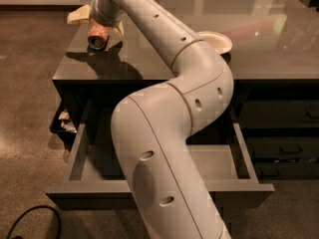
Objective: Place coke can into top drawer
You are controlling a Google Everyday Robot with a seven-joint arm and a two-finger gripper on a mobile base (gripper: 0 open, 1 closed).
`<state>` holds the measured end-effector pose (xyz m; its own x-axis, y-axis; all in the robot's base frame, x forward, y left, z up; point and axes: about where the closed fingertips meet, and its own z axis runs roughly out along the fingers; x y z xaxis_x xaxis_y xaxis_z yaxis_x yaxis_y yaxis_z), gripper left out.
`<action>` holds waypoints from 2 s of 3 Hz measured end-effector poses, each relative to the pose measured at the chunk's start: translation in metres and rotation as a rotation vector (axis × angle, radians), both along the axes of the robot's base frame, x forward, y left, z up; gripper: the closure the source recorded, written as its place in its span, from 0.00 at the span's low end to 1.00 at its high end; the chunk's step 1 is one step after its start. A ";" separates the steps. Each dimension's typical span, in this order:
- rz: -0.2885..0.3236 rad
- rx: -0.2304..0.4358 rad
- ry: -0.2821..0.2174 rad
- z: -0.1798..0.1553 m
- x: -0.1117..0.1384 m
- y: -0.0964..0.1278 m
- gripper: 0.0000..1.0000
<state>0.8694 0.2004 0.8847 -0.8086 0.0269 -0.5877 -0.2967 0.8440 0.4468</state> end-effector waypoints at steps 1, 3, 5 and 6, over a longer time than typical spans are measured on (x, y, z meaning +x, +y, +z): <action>0.009 -0.017 0.003 -0.001 0.000 0.005 0.00; 0.021 -0.052 0.024 -0.012 0.000 0.013 0.00; 0.030 -0.077 -0.007 -0.005 0.002 0.018 0.14; 0.046 -0.100 0.003 -0.010 -0.001 0.022 0.20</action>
Offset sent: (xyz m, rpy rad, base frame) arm 0.0160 0.0110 0.0012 -0.0414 0.0223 0.0208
